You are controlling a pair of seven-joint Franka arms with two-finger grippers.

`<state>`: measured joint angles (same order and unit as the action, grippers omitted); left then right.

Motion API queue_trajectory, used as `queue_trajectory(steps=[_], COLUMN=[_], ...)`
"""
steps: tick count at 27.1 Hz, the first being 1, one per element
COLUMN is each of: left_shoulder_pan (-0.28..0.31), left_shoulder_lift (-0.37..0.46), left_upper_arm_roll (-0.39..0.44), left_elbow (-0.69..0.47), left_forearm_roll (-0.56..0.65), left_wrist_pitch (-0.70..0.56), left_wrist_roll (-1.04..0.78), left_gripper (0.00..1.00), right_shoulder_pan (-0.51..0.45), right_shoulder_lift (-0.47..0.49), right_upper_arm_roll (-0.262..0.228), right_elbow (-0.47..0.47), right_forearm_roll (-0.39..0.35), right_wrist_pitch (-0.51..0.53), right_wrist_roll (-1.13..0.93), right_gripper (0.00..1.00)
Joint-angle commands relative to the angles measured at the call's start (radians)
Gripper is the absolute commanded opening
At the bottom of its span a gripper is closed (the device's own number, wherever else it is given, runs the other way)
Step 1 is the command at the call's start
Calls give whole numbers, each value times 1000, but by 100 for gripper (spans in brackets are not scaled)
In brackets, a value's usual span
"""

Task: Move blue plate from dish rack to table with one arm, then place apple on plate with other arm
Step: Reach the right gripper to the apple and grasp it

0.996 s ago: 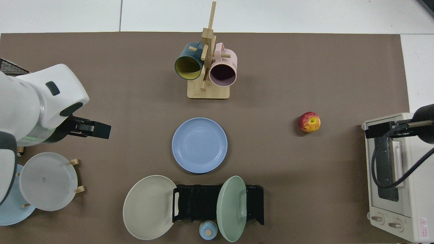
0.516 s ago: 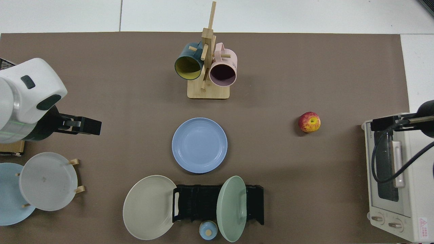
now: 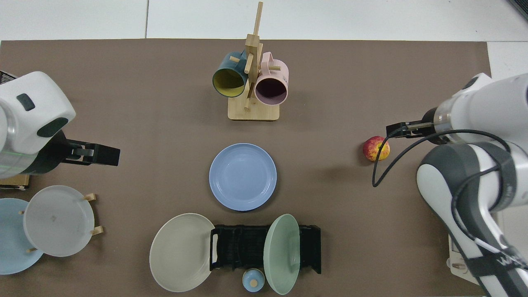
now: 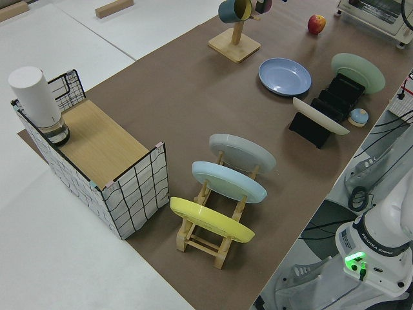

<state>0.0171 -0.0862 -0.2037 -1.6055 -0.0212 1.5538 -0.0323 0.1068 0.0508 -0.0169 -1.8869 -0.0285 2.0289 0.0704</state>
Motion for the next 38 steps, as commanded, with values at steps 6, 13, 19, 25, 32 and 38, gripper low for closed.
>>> queue_trajectory(steps=[6, 13, 19, 25, 32, 38], left_shoulder_pan=[0, 0, 0, 0, 0, 0], left_shoulder_lift=[-17, -21, -21, -21, -21, -21], left_upper_arm_roll=[13, 13, 13, 13, 13, 15], left_elbow=[1, 1, -1, -1, 1, 1], left_forearm_roll=[1, 1, 1, 1, 1, 1], left_wrist_pitch=[-11, -11, -11, -11, -11, -11], left_wrist_roll=[0, 0, 0, 0, 0, 0], left_gripper=[100, 100, 100, 100, 100, 100], right_shoulder_pan=[-7, -9, -10, -10, -18, -19], right_shoulder_lift=[150, 193, 210, 233, 248, 248], right_upper_arm_roll=[2, 2, 2, 2, 2, 2], right_elbow=[-64, -78, -121, -136, -141, -153], right_forearm_roll=[51, 101, 104, 102, 102, 102], right_wrist_pitch=[217, 220, 281, 318, 333, 332], right_wrist_roll=[-44, -141, -152, -158, -185, -185], right_gripper=[100, 100, 100, 100, 100, 100])
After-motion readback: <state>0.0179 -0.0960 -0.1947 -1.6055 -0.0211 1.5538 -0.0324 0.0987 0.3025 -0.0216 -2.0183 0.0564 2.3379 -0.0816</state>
